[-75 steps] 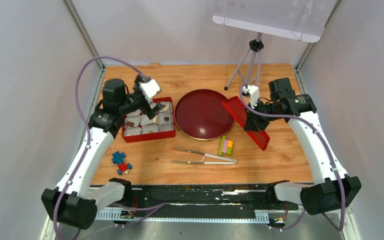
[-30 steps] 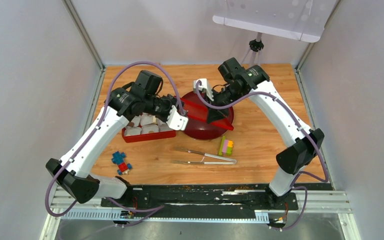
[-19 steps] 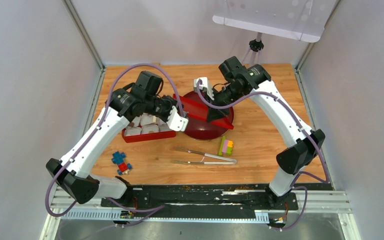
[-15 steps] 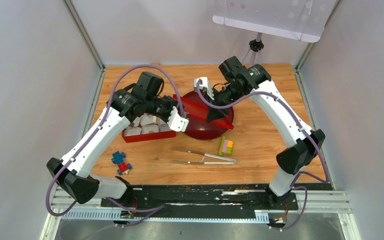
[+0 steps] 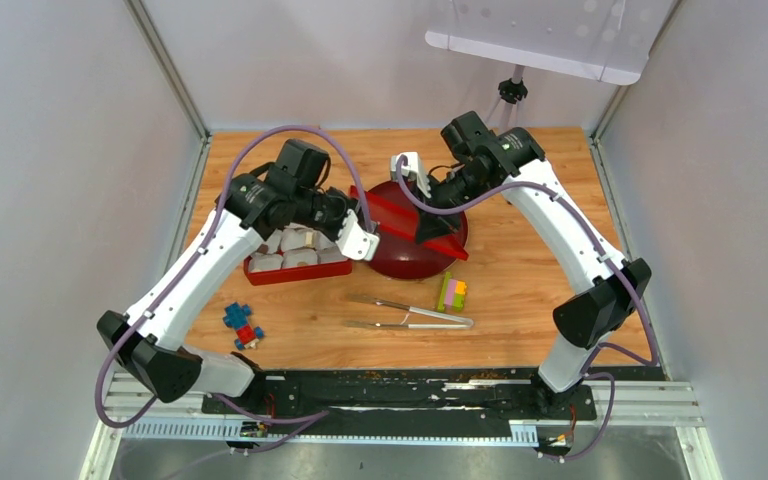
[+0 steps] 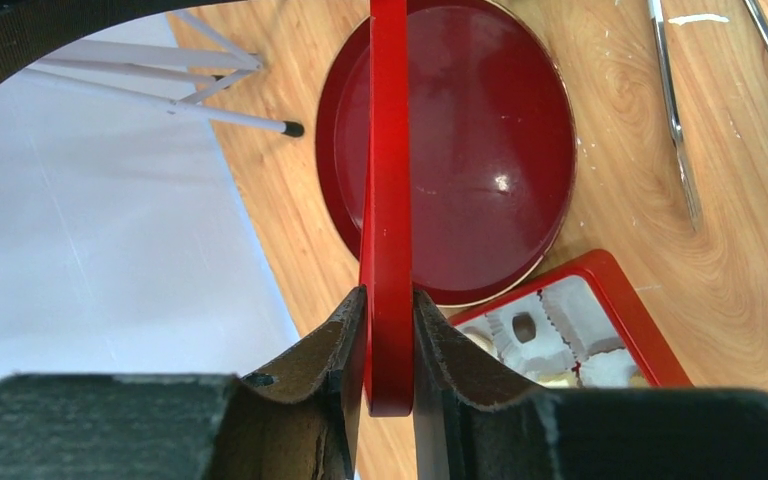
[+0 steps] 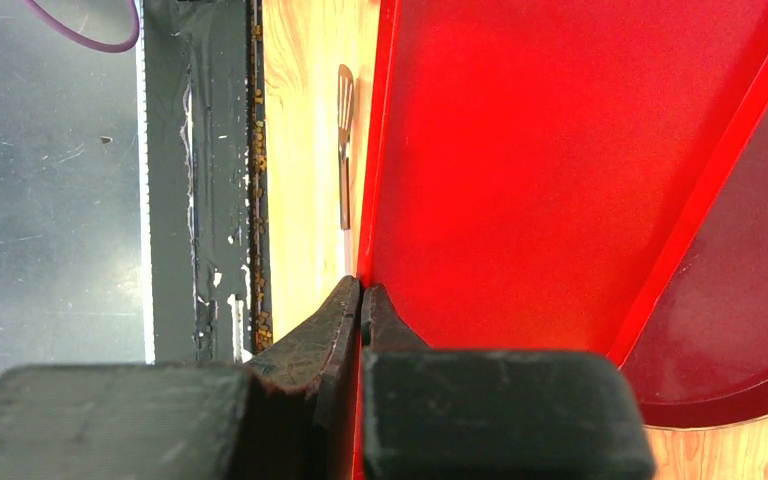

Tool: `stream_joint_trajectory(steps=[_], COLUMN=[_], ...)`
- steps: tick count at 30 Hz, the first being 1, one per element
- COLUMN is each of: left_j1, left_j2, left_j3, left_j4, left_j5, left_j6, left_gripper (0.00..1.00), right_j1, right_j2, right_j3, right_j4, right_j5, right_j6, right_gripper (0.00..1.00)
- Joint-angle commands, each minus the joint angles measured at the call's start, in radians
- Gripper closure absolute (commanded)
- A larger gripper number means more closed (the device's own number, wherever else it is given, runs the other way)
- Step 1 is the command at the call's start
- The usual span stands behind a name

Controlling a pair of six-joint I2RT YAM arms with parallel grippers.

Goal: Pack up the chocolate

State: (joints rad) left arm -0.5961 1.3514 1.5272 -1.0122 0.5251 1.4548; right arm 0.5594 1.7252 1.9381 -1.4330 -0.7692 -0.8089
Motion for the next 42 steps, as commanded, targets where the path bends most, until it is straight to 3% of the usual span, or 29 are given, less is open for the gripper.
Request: stream_joint_trajectory(steps=[1,4,9,15,20,24,28,35,42], left_j1=[-0.003,-0.001,0.070,0.244,0.397,0.551,0.699,0.857,0.955], left_j2=[0.026,0.043,0.099,0.150,0.169,0.225,0.318,0.466,0.621], left_j3=[0.074,0.102,0.200,0.279,0.255,0.233,0.230,0.208,0.224], left_j4=[-0.053,-0.058,-0.129,-0.221,-0.185,-0.161,-0.220,-0.330,-0.579], left_j5=[0.000,-0.003,0.054,0.152,0.256,0.408,0.561,0.708,0.758], left_j6=[0.026,-0.007,-0.105,-0.228,-0.417,-0.617,-0.684,-0.703,-0.496], left_gripper=[0.71,0.73,0.74,0.75,0.74,0.74,0.74,0.75,0.73], right_j1=[-0.003,-0.004,-0.024,-0.196,-0.307,-0.312,-0.312,-0.310,-0.238], right_j2=[-0.023,-0.021,-0.021,-0.051,-0.089,-0.097,-0.057,0.026,0.115], right_j3=[0.041,0.040,0.085,0.178,0.098,0.000,-0.019,-0.010,-0.043], right_j4=[0.013,0.013,0.019,0.131,0.258,0.280,0.290,0.324,0.418], right_j5=[-0.053,-0.052,-0.014,-0.088,-0.143,-0.170,-0.205,-0.229,-0.139], right_j6=[-0.015,-0.019,0.002,0.164,0.266,0.263,0.297,0.352,0.396], right_gripper=[1.00,0.97,0.66,0.50,0.48,0.48,0.48,0.48,0.45])
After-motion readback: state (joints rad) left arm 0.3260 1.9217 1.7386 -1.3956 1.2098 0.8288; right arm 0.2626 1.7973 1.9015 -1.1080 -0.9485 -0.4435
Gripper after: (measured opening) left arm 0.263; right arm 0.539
